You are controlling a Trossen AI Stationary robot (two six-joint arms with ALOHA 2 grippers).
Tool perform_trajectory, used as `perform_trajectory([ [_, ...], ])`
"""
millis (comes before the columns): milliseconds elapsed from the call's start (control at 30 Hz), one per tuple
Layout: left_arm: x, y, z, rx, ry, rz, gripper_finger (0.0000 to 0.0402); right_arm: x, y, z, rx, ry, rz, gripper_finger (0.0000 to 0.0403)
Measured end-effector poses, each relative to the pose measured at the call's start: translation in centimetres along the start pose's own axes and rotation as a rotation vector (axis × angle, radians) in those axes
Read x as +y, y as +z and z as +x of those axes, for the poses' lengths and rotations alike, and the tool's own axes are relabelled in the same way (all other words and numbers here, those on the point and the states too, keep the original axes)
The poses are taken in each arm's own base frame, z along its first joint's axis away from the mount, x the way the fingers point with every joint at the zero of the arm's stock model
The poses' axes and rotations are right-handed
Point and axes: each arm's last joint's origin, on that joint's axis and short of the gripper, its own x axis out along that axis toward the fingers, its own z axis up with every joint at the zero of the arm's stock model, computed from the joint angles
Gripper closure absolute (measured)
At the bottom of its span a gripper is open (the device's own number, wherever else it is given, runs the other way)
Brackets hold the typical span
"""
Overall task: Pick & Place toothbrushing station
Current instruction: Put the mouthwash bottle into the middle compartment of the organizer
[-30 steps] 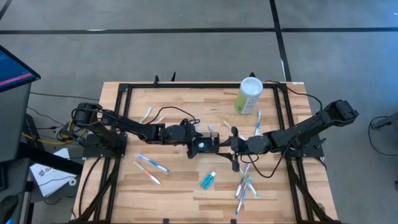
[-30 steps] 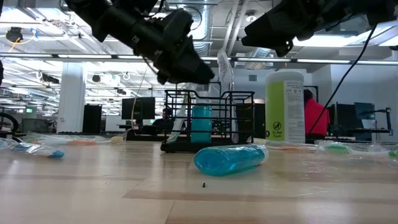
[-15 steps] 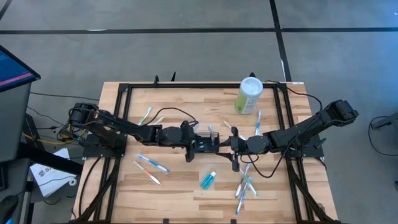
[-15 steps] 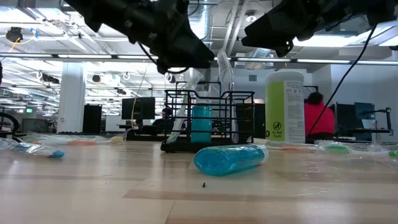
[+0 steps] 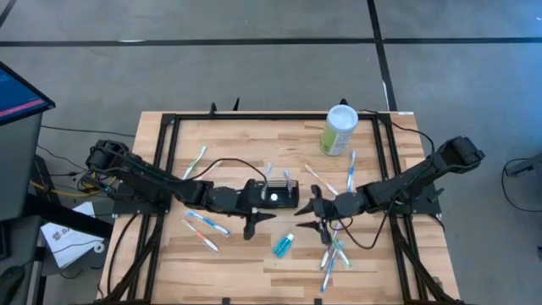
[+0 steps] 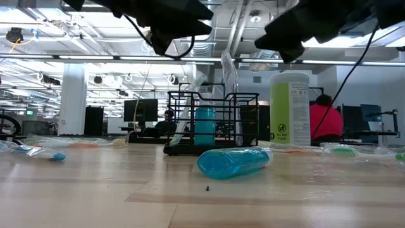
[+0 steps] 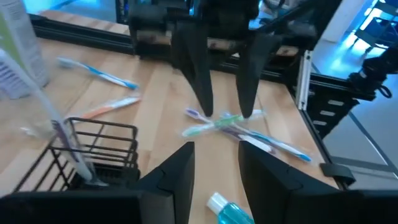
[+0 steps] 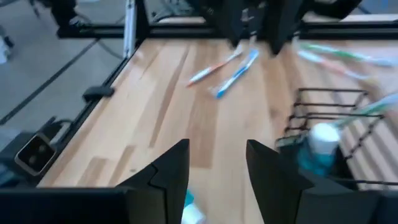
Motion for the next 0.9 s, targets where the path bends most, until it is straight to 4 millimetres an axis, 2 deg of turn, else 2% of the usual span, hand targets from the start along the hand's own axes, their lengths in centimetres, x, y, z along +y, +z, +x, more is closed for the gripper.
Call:
perform_trajectory([
  [333, -1.6, -0.4, -0.4, 0.004, -0.051, 0.007, 0.0285, 1.7, -2.7, 2.2, 0.087, 0.038, -0.042, 0.0253],
  [667, -2.1, -0.5, -0.6, 0.001, -0.068, 0.009, 0.0285, 2.0, -5.0, 4.9, 0.195, 0.018, -0.068, 0.0253],
  [900, -2.1, -0.5, -0.6, 0.002, -0.068, 0.009, 0.0285, 1.7, -5.9, 5.5, 0.233, 0.003, -0.079, 0.0253],
])
